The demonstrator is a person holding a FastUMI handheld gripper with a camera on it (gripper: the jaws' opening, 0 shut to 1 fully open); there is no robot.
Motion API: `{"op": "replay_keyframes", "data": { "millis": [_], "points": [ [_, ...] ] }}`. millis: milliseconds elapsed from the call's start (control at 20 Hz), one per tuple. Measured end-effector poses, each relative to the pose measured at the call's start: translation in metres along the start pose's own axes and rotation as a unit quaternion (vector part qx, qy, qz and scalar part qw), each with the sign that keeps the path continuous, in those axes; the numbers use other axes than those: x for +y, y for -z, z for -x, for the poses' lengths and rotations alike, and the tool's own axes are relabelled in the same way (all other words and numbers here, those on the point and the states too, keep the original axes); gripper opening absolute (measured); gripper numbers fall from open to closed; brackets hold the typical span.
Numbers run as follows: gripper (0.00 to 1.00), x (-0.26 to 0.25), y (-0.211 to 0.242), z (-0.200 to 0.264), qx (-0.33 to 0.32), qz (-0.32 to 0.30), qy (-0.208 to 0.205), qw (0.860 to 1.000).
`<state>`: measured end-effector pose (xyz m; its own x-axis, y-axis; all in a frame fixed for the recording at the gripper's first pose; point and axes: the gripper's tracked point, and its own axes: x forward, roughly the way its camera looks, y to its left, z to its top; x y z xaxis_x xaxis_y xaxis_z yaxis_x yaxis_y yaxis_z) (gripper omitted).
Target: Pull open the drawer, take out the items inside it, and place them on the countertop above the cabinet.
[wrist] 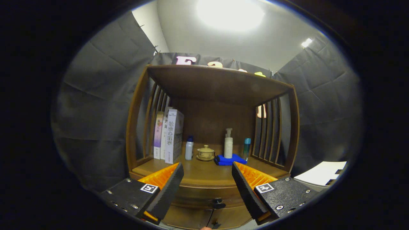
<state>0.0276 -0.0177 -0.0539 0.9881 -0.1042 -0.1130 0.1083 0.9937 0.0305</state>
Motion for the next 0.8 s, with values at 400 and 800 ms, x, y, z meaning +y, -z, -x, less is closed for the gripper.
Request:
{"op": "replay_keyframes", "data": {
  "millis": [400,800],
  "points": [
    [0.95,-0.023,0.084,-0.032,0.067,-0.023,0.019,0.997],
    [0.93,-0.029,0.140,-0.043,0.118,-0.026,0.023,0.992]
  ]
}}
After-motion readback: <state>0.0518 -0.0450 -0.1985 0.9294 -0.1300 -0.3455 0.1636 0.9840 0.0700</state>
